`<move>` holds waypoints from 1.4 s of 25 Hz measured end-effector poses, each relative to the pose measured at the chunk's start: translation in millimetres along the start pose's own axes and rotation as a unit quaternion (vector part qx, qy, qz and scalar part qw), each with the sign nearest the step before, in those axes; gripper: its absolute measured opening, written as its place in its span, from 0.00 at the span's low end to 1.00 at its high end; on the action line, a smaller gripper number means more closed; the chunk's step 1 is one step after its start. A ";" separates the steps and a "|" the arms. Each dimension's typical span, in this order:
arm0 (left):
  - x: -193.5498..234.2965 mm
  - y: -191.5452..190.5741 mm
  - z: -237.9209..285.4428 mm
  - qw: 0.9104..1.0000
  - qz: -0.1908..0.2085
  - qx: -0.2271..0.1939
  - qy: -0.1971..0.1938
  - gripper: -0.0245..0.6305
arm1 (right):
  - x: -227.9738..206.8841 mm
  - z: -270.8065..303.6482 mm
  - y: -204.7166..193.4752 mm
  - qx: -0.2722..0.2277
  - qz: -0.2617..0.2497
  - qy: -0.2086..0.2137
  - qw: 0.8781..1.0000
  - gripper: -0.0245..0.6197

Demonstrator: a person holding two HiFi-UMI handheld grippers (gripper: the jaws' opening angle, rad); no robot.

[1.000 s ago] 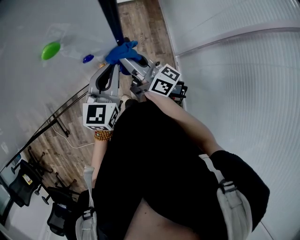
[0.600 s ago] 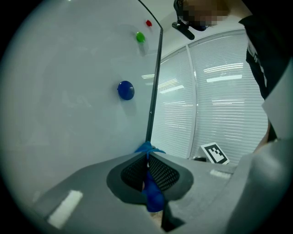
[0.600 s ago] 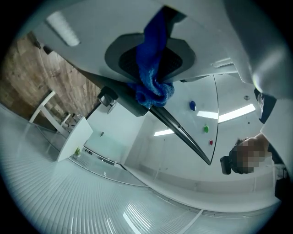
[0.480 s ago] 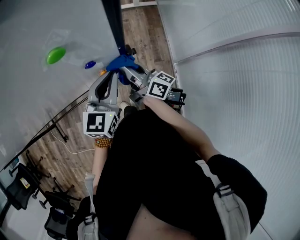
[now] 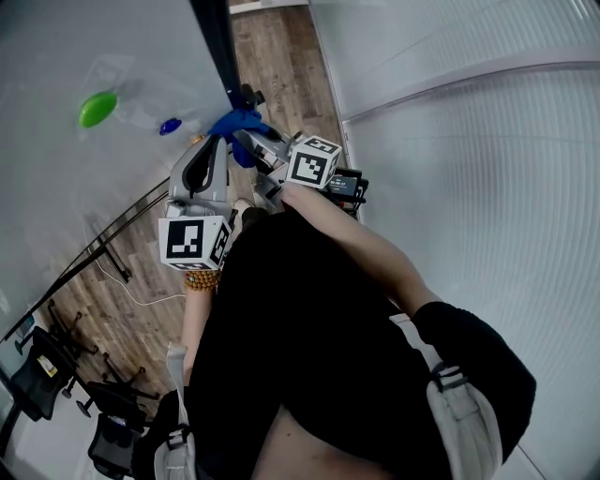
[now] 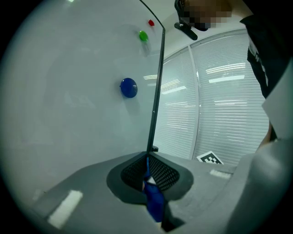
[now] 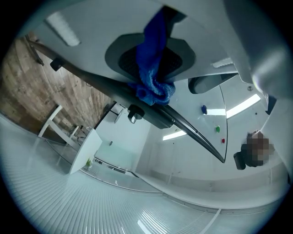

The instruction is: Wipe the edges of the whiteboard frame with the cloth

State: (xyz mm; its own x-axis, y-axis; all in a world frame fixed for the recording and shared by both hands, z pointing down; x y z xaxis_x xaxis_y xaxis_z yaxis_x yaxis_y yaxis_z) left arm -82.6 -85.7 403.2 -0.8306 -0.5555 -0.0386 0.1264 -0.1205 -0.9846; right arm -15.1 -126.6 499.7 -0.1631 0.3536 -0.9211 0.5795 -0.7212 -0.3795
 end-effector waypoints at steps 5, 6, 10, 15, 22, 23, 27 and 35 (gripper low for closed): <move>0.6 -3.0 -0.1 1.000 -0.001 0.003 0.004 0.04 | -11.5 -0.8 -3.9 0.012 0.002 -0.014 1.000 0.15; 1.4 -3.2 -0.5 1.000 -0.002 0.004 0.005 0.04 | -14.2 -1.0 -4.8 0.014 0.002 -0.017 1.000 0.15; 4.3 -6.0 -2.7 1.000 -0.003 0.006 0.009 0.04 | -26.5 -1.5 -8.9 0.021 0.002 -0.034 0.999 0.15; 7.9 -8.1 -8.1 1.000 -0.004 0.008 0.015 0.04 | -41.0 -2.5 -17.0 0.024 0.016 -0.054 0.998 0.15; 15.1 -12.7 -15.8 1.000 -0.007 0.010 0.027 0.04 | -61.7 -3.3 -23.4 0.034 0.031 -0.068 0.997 0.16; 16.3 -13.4 -17.2 1.000 -0.006 0.011 0.028 0.04 | -65.5 -3.1 -25.1 0.035 0.036 -0.071 0.996 0.16; 19.9 -16.6 -21.2 0.999 -0.003 0.014 0.032 0.04 | -81.0 -4.3 -29.6 0.040 0.044 -0.085 0.995 0.16; 24.6 -21.9 -25.3 0.999 -0.006 0.020 0.041 0.04 | -111.9 -4.5 -37.4 0.057 0.055 -0.116 0.990 0.15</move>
State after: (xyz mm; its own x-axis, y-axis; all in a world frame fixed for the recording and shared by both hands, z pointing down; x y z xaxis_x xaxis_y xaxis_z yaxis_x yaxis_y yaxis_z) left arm -119.5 -75.9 419.6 -0.8736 -0.4847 -0.0433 0.1374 -0.1604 -0.9774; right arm -14.9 -136.5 617.3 -0.2911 0.1314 -0.9476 0.5118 -0.8155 -0.2703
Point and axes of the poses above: the fingertips, and each gripper's own axes: z forward along the fingers, x to its left, y out of its top, the point moved 3 cm from there along -z, backward along the fingers, and after that the axes turned 11 degrees about z, right-handed, at the moved point
